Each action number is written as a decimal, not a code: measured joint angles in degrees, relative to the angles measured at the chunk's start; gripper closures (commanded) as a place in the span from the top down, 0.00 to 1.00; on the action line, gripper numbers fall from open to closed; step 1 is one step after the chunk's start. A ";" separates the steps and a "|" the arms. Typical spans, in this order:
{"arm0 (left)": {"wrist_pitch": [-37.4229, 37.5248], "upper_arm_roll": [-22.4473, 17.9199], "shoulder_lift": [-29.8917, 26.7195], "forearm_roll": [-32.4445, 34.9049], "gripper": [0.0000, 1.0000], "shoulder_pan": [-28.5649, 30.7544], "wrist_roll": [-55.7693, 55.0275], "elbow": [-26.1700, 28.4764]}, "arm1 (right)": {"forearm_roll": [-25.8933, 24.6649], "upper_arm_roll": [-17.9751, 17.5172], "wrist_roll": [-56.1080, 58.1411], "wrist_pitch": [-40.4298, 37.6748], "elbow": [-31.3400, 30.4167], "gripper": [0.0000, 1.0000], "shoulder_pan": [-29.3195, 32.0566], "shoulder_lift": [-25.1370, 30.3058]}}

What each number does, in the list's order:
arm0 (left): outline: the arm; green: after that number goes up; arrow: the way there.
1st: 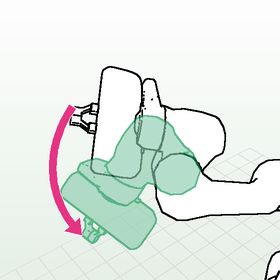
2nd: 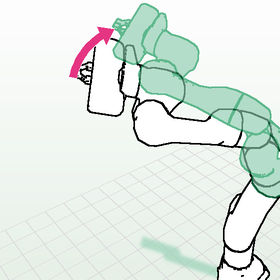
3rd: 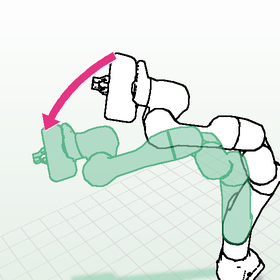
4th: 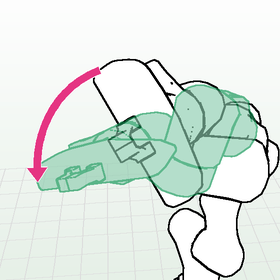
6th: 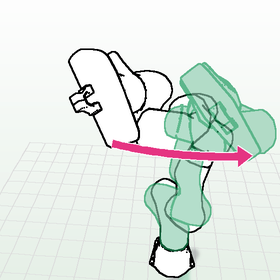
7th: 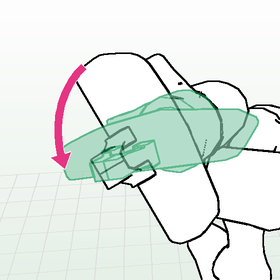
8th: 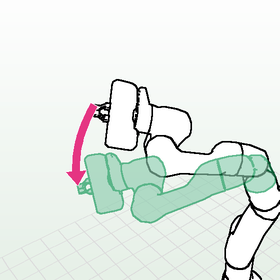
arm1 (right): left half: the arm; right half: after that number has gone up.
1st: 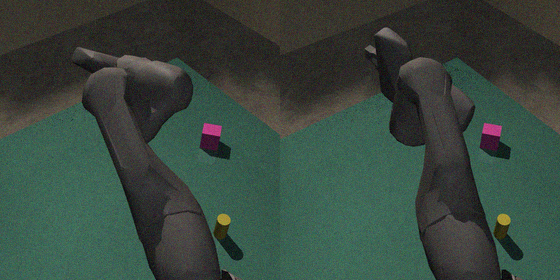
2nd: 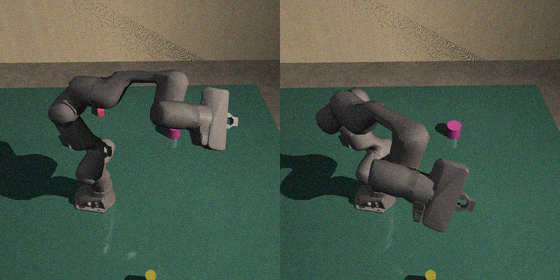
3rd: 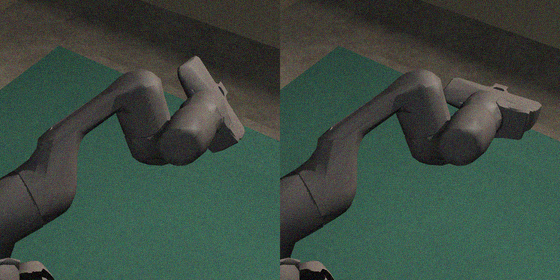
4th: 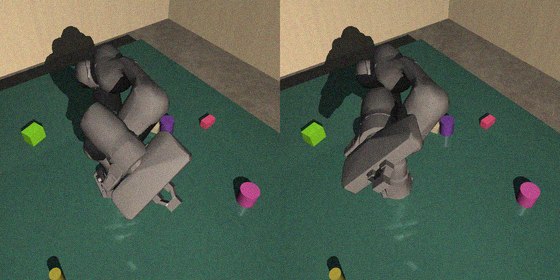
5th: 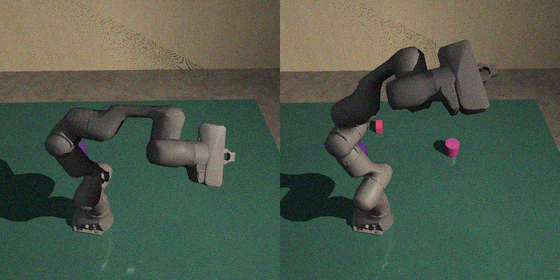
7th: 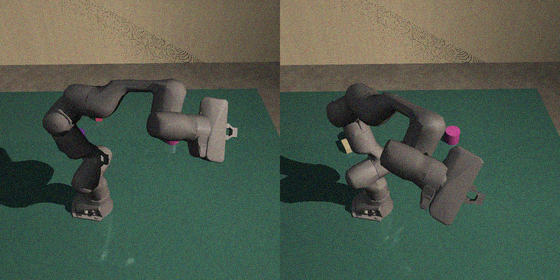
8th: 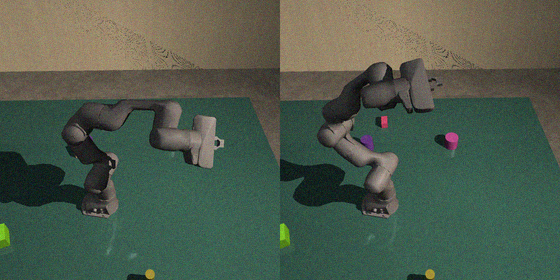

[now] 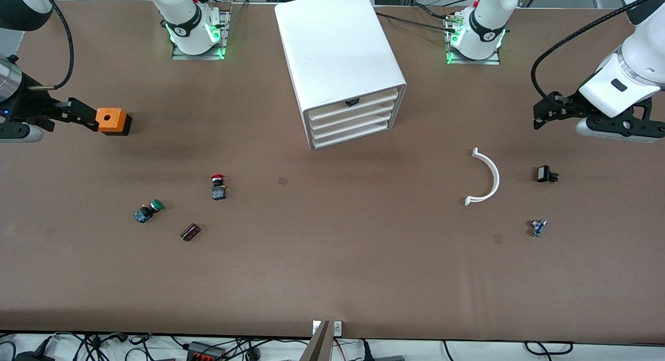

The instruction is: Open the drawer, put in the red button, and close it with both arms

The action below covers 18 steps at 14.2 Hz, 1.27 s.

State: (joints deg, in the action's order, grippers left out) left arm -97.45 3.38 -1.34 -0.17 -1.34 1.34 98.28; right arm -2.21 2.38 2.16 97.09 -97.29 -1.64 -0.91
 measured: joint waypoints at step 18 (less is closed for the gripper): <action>4.27 -0.03 0.20 -0.03 1.00 -0.10 0.02 -0.72 | 0.01 -0.87 0.03 2.43 1.13 1.00 -5.45 -7.97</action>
State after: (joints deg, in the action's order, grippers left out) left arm -93.18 3.35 -1.14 -0.20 -1.44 1.36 97.56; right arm -2.20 1.51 2.18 99.52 -96.16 -7.08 -8.88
